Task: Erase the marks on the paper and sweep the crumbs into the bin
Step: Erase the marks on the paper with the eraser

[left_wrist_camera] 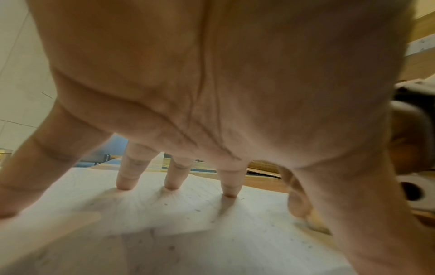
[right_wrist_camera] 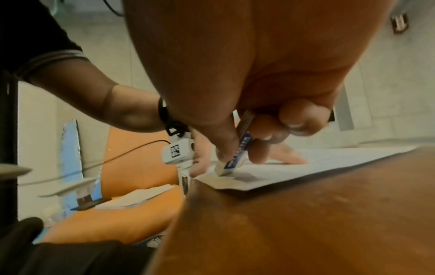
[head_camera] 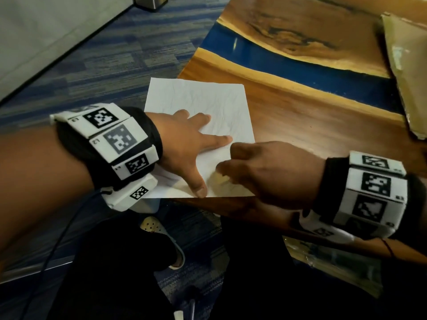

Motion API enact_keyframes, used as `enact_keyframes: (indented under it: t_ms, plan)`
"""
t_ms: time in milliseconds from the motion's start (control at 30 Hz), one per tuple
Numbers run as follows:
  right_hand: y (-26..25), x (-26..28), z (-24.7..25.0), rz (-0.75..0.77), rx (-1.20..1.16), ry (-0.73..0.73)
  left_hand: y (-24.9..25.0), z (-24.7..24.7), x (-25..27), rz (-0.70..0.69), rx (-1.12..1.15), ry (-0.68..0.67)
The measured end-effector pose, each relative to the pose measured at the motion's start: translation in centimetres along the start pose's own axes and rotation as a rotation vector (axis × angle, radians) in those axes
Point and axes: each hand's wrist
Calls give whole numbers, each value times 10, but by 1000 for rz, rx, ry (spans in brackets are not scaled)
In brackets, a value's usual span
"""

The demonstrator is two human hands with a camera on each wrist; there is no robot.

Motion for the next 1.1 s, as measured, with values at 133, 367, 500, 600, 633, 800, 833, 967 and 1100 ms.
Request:
enact_keyframes:
  t_ms: [133, 367, 500, 600, 633, 800, 833, 967, 1100]
  plan:
    - [29, 5, 4, -164, -7, 29, 0, 0, -1, 3, 10, -8]
    - [-3, 4, 4, 29, -25, -75, 0, 0, -2, -3, -2, 1]
    - [38, 13, 5, -152, 26, 42, -1, -2, -2, -3, 1, 5]
    - [12, 9, 1, -15, 9, -2, 0, -2, -3, -9, -7, 11]
    - [3, 9, 0, 33, -20, -29, 0, -1, -2, -8, -5, 10]
    - [45, 17, 6, -159, 18, 42, -1, -2, -2, -11, 11, 3]
    - [46, 19, 6, -170, 35, 46, -1, -2, -2, -13, 8, 3]
    - [10, 14, -1, 37, -79, -18, -1, -1, -1, -9, -3, 3]
    - [40, 20, 6, -135, -39, -13, -1, -1, -1, -11, 7, 4]
Point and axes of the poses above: each hand's wrist, its own x-axis away from the middle knuckle, its own z-axis out of the back of the hand, y = z × x, and after that the axes turned 9 degrees about z, right-handed
